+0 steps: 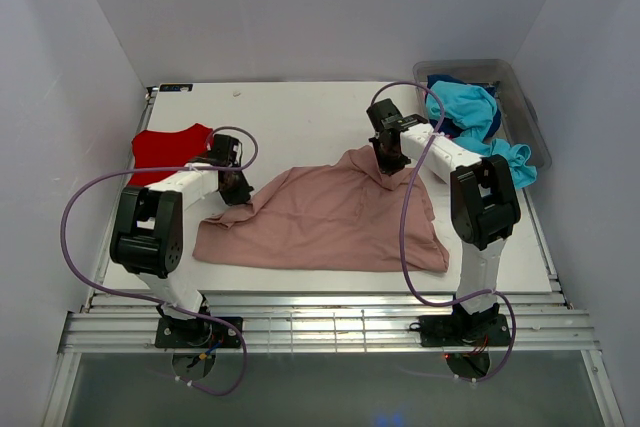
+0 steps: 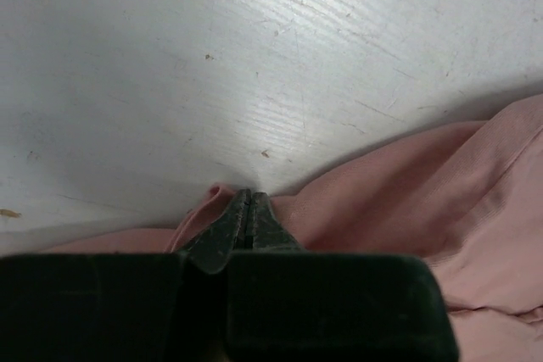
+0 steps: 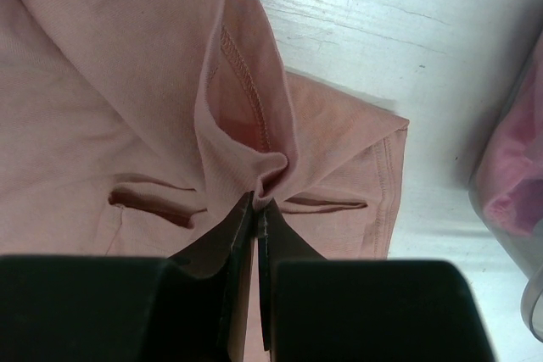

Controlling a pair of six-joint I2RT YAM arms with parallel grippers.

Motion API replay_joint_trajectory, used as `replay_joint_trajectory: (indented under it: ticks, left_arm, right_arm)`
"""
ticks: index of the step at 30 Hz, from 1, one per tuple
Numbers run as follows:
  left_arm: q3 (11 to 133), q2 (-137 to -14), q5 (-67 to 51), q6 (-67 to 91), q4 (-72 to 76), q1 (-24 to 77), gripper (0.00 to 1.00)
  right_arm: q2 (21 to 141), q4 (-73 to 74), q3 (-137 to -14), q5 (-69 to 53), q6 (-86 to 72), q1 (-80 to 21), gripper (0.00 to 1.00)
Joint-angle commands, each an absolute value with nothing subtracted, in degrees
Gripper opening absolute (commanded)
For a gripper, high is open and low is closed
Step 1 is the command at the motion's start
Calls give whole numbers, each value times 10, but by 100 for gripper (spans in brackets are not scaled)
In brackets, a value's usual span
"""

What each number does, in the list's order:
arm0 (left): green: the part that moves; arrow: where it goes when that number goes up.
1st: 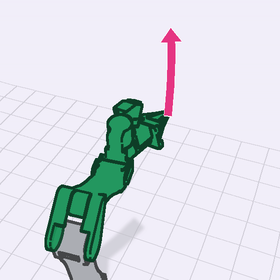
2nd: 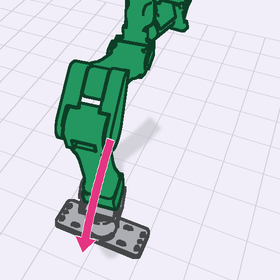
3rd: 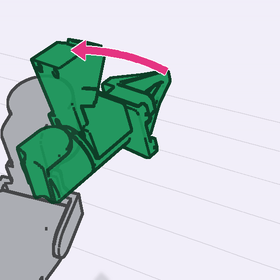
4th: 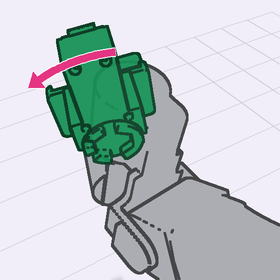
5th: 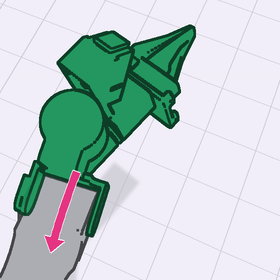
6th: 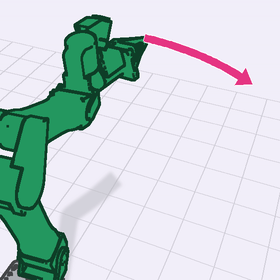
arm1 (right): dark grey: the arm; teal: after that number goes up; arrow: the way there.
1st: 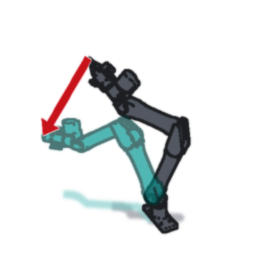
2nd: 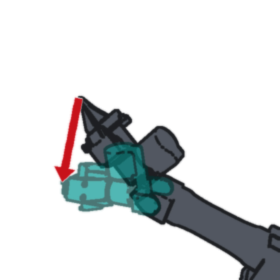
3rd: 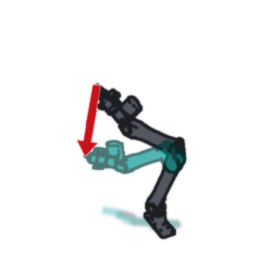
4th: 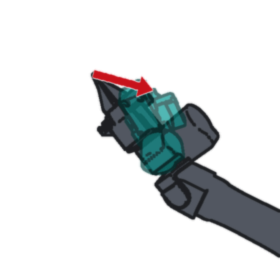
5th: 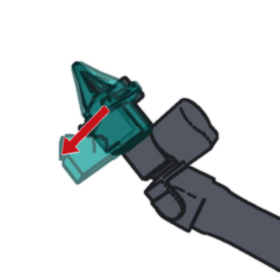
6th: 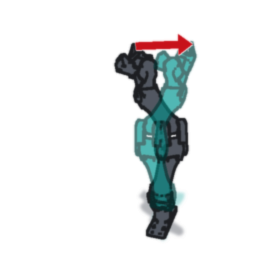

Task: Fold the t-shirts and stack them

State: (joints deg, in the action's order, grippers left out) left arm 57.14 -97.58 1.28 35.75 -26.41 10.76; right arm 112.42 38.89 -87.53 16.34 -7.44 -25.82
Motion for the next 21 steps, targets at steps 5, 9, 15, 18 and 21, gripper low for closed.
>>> replay_joint_trajectory:
  ticks: [5, 9, 15, 18, 21]
  left_arm:
    - [673, -949, 78, 325, -278, 112, 0]
    - [753, -960, 141, 298, -299, 110, 0]
    - [796, -1011, 129, 273, -327, 101, 0]
    - [779, -1019, 76, 283, -341, 101, 12]
    - [723, -996, 25, 310, -338, 101, 35]
  right_arm:
    - [1085, 383, -866, 163, -81, -255, 8]
    - [1081, 386, -868, 167, -80, -255, 8]
    - [1091, 390, -882, 163, -79, -255, 8]
    - [1092, 391, -884, 164, -79, -255, 8]
    - [1096, 391, -883, 164, -79, -256, 8]
